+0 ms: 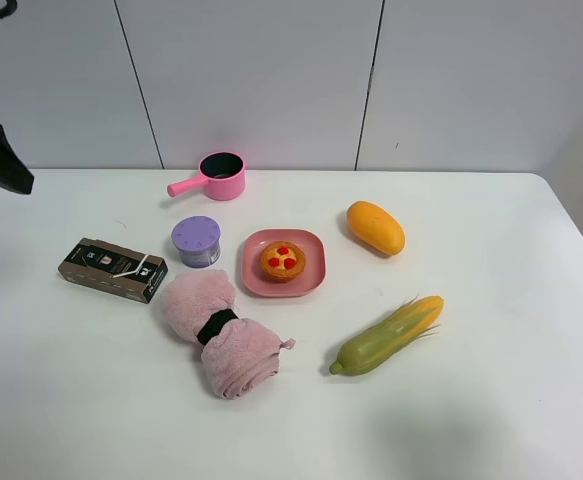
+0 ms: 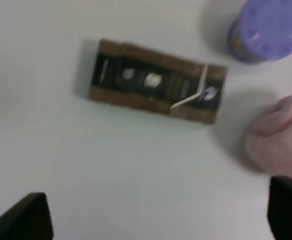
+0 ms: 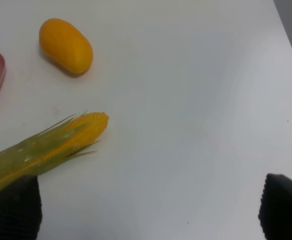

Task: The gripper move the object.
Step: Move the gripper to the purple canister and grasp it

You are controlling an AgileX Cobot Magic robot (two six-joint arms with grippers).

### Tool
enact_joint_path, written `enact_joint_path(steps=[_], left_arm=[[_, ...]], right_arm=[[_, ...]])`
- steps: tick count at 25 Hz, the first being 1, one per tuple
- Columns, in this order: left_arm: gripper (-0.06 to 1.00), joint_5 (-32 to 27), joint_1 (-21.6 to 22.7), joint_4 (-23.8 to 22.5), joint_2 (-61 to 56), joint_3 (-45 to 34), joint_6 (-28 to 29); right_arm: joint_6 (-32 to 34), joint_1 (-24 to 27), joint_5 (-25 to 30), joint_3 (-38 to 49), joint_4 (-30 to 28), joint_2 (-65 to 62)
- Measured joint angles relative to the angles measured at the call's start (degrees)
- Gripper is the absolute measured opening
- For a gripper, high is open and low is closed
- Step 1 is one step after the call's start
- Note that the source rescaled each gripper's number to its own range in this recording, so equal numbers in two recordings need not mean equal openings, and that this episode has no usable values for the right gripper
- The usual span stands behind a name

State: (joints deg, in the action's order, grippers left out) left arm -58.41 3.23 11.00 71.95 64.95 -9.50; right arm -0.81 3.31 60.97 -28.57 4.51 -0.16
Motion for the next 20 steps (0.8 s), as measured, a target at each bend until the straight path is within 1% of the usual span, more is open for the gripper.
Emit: enact_joint_path(steps=[2,4,6,8,11,14,15,17,20], left_arm=[[0.69,0.41,0.00,3.77,0.76,0.00,-2.52],[0.69,0.53,0.00,6.26,1.98,0.00,-5.24],[0.69,1.26,-0.23,6.91,3.31,0.00,-6.66],[0.69,2.72,-1.91,6.59,4.51,0.08,-7.28],[0.69,4.25,-6.74,3.89,7.12,1.98,-7.62],[0.69,4.52,-13.46,-0.17,11.33,5.90,-5.99],[0.69,4.52,-13.46,-0.17,11.33,5.90,-5.99],[0.69,4.70,-17.12,-3.69,14.88,8.70,-3.72],[0.69,4.94,-22.10,-8.05,19.53,11.47,-1.97]], right_arm=[[0.00,0.00,0.00,0.00,0.00,0.00],[0.00,0.00,0.00,0.00,0.00,0.00],[0.00,0.00,0.00,0.00,0.00,0.00],[0.00,0.00,0.00,0.00,0.00,0.00],[0.00,0.00,0.00,0.00,0.00,0.00],[0.00,0.00,0.00,0.00,0.00,0.00],[0.00,0.00,0.00,0.00,0.00,0.00],[0.00,0.00,0.00,0.00,0.00,0.00],[0.00,0.00,0.00,0.00,0.00,0.00]])
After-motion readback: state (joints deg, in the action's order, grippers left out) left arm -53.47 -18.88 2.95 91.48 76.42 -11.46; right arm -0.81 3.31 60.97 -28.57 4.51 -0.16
